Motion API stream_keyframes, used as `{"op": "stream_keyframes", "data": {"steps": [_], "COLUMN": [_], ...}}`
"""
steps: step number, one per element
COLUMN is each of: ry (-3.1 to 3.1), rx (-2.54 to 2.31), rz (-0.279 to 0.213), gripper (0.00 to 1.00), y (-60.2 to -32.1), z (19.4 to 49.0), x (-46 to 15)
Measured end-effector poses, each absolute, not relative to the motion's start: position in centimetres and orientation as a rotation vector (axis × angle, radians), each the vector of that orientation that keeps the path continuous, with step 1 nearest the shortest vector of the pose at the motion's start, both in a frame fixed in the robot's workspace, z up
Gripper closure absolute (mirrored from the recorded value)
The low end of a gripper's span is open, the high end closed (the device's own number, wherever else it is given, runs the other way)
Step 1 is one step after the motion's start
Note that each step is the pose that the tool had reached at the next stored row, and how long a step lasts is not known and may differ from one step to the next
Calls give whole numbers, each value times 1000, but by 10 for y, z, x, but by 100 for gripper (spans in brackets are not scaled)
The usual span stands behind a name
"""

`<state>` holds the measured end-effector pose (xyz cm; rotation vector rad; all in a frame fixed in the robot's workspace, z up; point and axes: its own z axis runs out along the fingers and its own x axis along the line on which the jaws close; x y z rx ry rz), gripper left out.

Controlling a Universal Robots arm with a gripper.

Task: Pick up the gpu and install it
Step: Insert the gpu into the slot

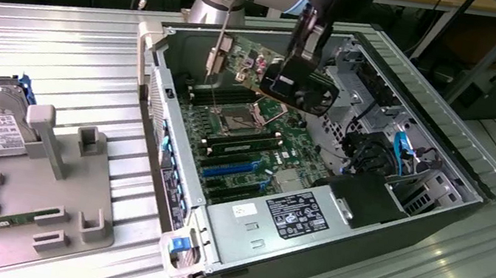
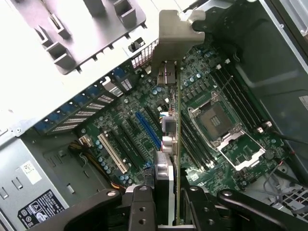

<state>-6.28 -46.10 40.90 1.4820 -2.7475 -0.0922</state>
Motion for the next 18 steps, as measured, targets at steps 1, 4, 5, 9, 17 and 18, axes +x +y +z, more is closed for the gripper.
{"op": "stream_keyframes", "data": {"steps": [1, 4, 5, 9, 17, 18], "ry": [-2737, -2714, -2706, -2675, -2600, -2590], "rx": [1501, 1541, 1553, 1605, 1721, 1737], "rz": [-92, -92, -91, -91, -90, -89], "gripper": [72, 72, 72, 72, 72, 72], "y": [-461, -461, -461, -461, -461, -461], "z": [409, 409, 409, 409, 409, 409], "x": [-63, -63, -63, -63, -63, -63]}}
